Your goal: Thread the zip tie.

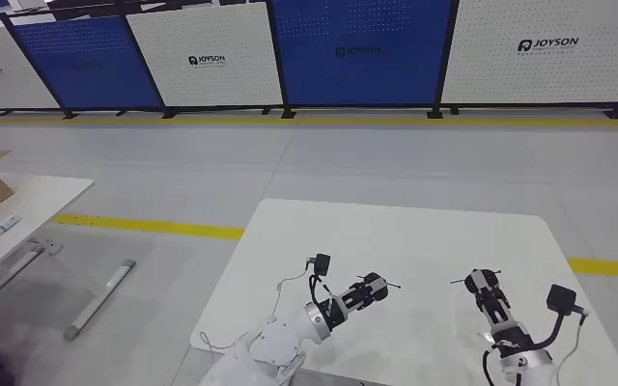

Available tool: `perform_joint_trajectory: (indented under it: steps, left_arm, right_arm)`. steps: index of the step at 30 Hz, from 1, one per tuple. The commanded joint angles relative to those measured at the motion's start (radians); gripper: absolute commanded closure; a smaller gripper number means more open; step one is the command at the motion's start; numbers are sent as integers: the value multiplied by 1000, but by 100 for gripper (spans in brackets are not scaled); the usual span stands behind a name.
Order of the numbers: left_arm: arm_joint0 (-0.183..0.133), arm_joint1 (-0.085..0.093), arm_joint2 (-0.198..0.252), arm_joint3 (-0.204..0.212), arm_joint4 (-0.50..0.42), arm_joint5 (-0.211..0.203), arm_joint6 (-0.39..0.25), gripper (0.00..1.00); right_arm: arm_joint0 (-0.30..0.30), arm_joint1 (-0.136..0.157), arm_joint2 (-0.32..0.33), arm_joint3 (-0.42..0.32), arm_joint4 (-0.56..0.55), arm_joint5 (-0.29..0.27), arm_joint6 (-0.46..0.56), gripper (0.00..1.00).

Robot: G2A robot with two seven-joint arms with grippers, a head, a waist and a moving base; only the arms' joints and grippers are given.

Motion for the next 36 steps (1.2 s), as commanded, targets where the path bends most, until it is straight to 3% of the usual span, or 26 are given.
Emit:
perform_joint_trajectory:
  steps: [1, 18, 26, 33, 36]
  left_arm:
    - [0, 0, 0, 0, 0, 0, 0, 100]
    - [0, 0, 0, 0, 0, 0, 0, 100]
    - [0, 0, 0, 0, 0, 0, 0, 100]
    - [0, 0, 0, 0, 0, 0, 0, 100]
    - [0, 0, 0, 0, 0, 0, 0, 100]
  right_arm:
    - [0, 0, 0, 0, 0, 0, 0, 100]
    - [0, 0, 0, 1, 1, 0, 0, 100]
    - [4, -15, -22, -15, 35, -1, -5, 100]
    - [65, -26, -80, 5, 87, 45, 126, 100]
    - [65, -26, -80, 5, 87, 45, 126, 100]
